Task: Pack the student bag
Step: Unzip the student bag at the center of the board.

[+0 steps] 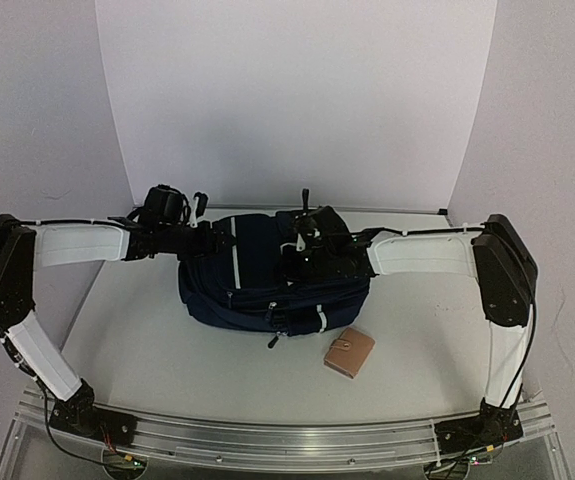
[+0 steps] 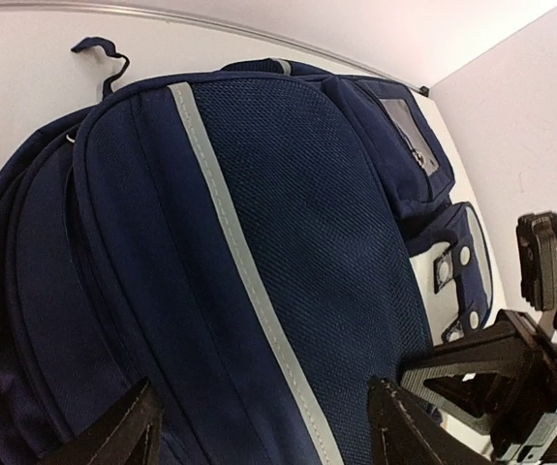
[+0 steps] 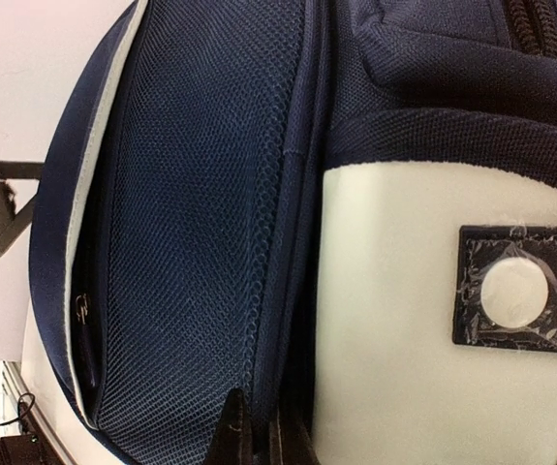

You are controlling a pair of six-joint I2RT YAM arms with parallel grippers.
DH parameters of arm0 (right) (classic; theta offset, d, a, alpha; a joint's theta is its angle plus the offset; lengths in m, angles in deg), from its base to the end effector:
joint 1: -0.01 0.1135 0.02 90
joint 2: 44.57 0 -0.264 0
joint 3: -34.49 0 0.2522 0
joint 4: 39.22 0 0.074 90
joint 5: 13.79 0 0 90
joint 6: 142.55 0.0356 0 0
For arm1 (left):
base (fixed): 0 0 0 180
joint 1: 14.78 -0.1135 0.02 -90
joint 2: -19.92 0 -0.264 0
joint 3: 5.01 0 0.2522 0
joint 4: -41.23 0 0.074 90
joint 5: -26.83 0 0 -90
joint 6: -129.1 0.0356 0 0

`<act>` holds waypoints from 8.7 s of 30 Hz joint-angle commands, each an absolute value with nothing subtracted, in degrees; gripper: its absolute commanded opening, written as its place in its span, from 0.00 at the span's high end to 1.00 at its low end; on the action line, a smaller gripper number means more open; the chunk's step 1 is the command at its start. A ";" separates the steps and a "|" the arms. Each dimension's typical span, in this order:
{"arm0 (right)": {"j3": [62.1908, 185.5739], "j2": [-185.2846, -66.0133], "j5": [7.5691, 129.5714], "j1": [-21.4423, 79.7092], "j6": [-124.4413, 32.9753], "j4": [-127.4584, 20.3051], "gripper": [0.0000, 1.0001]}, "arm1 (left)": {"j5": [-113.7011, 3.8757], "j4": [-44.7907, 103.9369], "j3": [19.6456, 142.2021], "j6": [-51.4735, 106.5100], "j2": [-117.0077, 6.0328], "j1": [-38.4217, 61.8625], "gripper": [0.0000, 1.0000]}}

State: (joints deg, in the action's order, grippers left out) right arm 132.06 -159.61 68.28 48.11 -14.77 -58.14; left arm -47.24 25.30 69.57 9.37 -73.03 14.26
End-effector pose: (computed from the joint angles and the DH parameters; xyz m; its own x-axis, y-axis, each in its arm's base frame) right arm 0.3037 0.3459 0.2122 -0.8102 0.0056 -0.5861 -0.3985 0.7280 0.5579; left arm 0.3120 -0.1844 0.2367 -0.7576 -0.1248 -0.6407 0.3331 0.7701 -0.5440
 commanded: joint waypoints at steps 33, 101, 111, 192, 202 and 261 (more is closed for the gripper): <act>133.72 -158.14 72.97 47.53 -13.32 -55.35 1.00 | -72.43 24.68 55.81 6.66 -62.83 34.53 0.64; 129.04 -147.55 81.78 58.38 -52.03 -52.77 0.27 | -49.50 26.18 56.28 21.52 -59.10 21.34 1.00; 138.45 -158.43 86.04 63.06 -59.81 -52.09 0.25 | -52.72 24.75 55.98 20.29 -58.35 21.34 1.00; 144.10 -164.21 102.83 64.25 -44.03 -61.55 0.72 | -38.36 37.40 58.76 21.01 -68.46 7.46 1.00; 139.58 -154.59 101.01 64.22 -42.95 -59.79 1.00 | -49.60 32.88 62.72 15.46 -71.67 5.56 1.00; 128.59 -141.09 90.70 49.43 -25.63 -62.17 0.02 | -42.17 27.62 54.56 9.94 -59.40 6.95 0.29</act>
